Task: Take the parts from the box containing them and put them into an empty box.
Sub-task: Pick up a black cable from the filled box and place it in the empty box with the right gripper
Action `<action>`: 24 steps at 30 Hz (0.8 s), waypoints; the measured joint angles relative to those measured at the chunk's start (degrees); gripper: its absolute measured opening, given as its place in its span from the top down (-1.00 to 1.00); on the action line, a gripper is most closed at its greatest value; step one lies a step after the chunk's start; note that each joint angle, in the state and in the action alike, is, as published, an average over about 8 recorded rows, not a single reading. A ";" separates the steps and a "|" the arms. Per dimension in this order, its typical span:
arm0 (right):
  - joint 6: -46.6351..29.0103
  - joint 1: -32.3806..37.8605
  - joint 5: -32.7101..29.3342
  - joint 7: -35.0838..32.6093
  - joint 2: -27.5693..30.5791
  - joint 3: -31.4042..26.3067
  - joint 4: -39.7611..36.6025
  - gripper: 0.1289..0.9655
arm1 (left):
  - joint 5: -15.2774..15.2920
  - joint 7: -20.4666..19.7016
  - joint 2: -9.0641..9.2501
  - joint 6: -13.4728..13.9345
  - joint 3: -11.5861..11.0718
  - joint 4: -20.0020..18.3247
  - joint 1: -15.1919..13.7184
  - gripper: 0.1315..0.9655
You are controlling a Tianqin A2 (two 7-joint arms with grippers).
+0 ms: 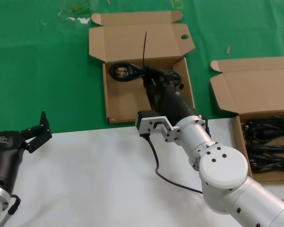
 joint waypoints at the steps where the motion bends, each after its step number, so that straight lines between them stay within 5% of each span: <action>1: 0.00 0.00 0.00 0.00 0.00 0.00 0.00 0.74 | 0.00 0.00 0.00 0.00 0.00 0.00 0.00 -1.00; 8: 0.00 0.00 0.00 0.00 0.00 0.00 0.00 0.68 | 0.00 0.00 0.00 0.00 0.00 0.00 0.00 -1.00; 24: -0.46 -0.92 -0.19 1.82 0.09 1.18 0.68 -0.02 | 0.00 0.00 0.00 0.00 0.00 0.00 0.00 -1.00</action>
